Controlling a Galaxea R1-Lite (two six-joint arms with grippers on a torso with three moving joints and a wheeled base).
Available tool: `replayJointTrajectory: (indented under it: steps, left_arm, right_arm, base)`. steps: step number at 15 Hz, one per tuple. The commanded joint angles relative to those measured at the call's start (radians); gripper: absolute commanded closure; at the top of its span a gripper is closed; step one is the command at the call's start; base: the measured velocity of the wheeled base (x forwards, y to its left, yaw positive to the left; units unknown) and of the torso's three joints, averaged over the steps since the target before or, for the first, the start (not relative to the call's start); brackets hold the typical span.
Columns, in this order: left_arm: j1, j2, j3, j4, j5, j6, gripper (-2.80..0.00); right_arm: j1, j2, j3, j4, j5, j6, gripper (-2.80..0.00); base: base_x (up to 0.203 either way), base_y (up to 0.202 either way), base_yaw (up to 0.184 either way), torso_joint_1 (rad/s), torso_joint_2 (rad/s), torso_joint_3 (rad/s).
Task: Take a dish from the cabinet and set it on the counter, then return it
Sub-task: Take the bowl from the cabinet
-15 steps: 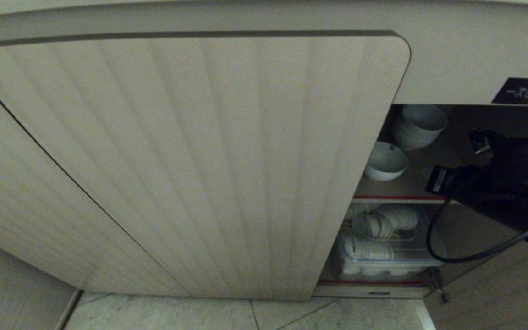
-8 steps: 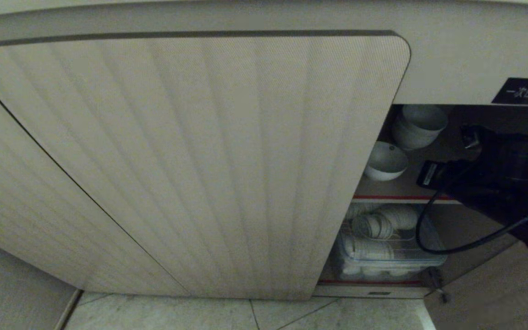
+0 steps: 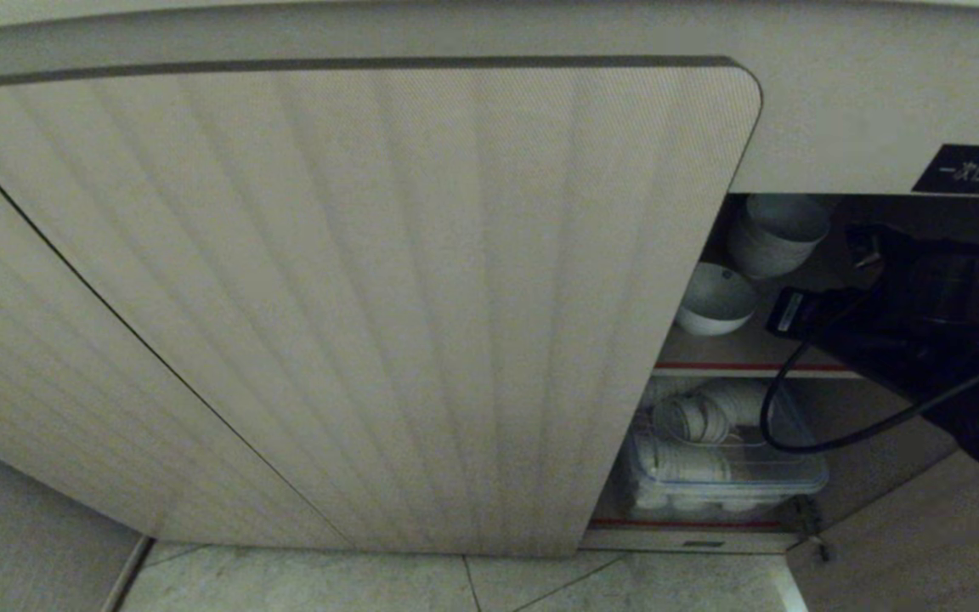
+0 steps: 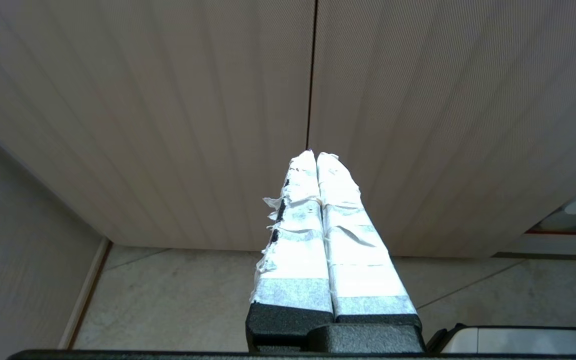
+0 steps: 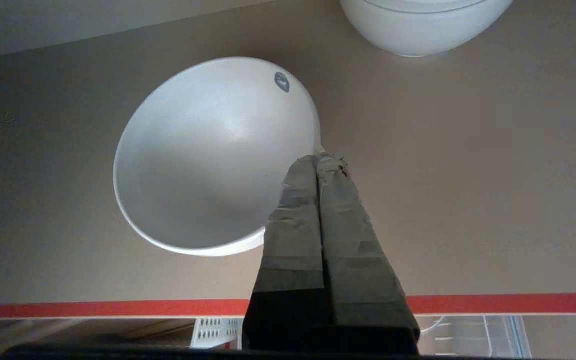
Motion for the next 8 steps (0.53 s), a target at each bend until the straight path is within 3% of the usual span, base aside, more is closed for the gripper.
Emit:
replayJointTrajectory:
  steps: [1,8]
  left_arm:
    - [0.0,0.0,0.0,0.0,0.0,0.0,0.0]
    - [0.0,0.0,0.0,0.0,0.0,0.0,0.0]
  right_arm:
    - [0.001,0.006,-0.005,-0.005,0.0,0.001,0.0]
    - [0.001,0.018,-0.012,-0.006,-0.002,-0.002,0.0]
  base:
    - [0.0,0.0,0.0,0.0,0.0,0.0]
    - [0.0,0.0,0.0,0.0,0.0,0.0]
